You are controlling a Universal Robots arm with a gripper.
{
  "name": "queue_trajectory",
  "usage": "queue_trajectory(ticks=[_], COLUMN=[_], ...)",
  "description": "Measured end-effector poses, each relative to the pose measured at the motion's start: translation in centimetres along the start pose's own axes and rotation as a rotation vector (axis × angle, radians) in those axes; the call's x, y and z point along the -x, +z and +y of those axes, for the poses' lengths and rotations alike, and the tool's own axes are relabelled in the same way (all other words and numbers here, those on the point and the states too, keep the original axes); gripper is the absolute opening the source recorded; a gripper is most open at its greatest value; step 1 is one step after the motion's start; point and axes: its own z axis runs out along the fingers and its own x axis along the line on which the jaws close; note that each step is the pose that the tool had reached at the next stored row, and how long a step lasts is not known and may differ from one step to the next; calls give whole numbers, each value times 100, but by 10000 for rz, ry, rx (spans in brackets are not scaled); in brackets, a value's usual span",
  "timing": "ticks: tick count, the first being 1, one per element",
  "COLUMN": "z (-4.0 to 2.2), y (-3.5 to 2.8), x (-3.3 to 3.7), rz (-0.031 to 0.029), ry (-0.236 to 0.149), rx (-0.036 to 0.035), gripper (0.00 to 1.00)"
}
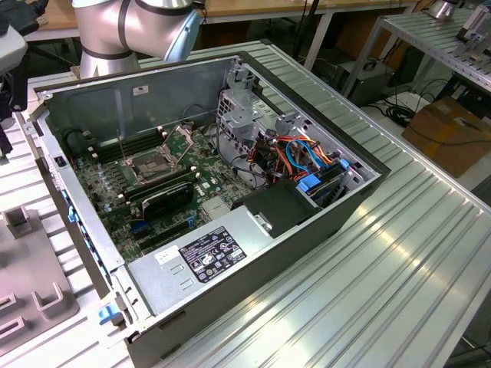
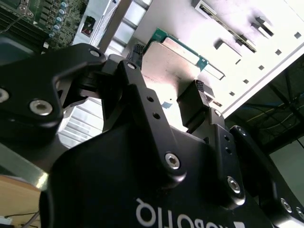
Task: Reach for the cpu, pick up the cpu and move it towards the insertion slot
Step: 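Pick up the cpu and move it towards the insertion slot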
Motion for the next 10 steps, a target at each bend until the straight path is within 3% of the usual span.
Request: queue_trajectory(ticks=[3,5,10], z=[-5,-10,-13], y=[1,1,1], x=[83,177,233], rz=[0,0,0], ry=[0,1,1], rx=[0,0,0], gripper=[55,55,55])
